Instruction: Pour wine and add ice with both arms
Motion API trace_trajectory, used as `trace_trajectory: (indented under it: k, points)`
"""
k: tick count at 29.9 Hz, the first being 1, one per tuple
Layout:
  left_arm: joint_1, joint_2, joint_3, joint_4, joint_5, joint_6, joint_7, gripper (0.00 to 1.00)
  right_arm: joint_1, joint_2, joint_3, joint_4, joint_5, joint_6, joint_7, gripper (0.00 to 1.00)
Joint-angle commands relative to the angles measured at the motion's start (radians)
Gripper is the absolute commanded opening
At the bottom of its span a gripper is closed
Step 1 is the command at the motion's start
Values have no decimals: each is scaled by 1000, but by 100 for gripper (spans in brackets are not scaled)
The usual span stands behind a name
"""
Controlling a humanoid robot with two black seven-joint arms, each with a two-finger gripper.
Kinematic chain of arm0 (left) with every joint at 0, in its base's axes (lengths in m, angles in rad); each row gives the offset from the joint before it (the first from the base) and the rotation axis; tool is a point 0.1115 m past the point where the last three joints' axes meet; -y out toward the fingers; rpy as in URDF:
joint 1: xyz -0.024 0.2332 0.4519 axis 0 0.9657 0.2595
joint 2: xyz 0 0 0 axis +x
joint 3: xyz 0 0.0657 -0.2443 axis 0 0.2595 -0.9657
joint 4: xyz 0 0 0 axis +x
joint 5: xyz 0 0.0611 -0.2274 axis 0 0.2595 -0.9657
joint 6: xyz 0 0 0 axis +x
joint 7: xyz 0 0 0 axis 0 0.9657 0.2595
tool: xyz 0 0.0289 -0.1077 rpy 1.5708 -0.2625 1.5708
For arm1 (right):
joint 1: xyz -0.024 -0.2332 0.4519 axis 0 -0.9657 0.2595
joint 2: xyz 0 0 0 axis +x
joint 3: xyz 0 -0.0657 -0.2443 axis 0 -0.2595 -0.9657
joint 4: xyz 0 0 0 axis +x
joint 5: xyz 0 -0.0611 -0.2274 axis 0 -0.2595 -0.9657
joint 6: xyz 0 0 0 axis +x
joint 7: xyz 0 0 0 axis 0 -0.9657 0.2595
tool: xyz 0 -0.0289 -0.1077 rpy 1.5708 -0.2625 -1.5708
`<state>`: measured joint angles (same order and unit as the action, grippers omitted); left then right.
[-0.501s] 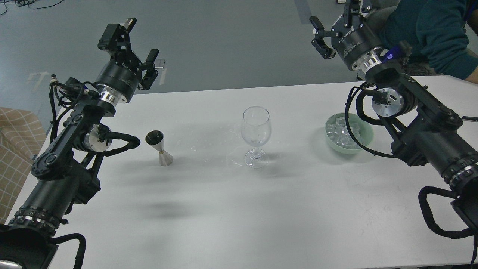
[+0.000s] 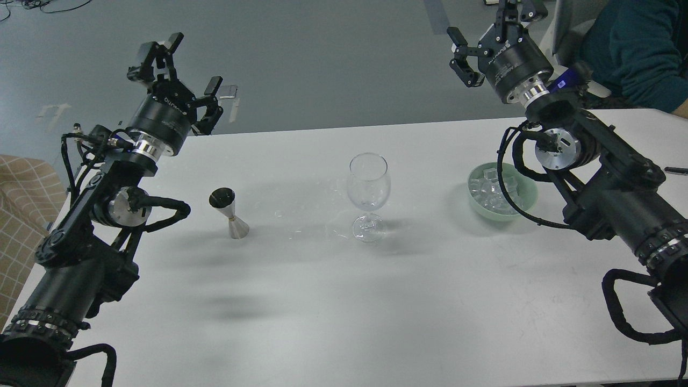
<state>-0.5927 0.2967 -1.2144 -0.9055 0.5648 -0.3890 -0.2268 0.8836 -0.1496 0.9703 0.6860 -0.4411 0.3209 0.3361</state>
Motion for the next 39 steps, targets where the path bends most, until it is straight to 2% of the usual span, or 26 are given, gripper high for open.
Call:
trace_trajectory:
  k: [1, 3, 8, 13, 20, 26, 39]
  points:
    - [13, 33, -4, 2, -89, -77, -5, 98, -2, 4, -2, -2, 1, -2, 0, 100]
    - [14, 36, -2, 2, -92, -77, -6, 98, -3, 2, -2, -2, 1, -2, 0, 100]
    - [19, 35, -5, 11, -114, -73, -45, 98, -20, 5, -2, 0, 1, -2, 0, 100]
    - [24, 32, -8, 14, -120, -19, -32, 98, -26, 24, -1, 1, 1, -2, 0, 100]
    - [30, 35, 26, 28, -77, -19, -35, 98, -18, 16, -2, 0, -1, -19, -5, 100]
    - [42, 35, 47, 17, 111, -18, -37, 98, -23, 16, -4, 3, -2, -11, 0, 100]
    - [42, 21, 47, 11, 135, 2, -34, 100, -22, 18, -4, 13, -2, -11, 8, 100]
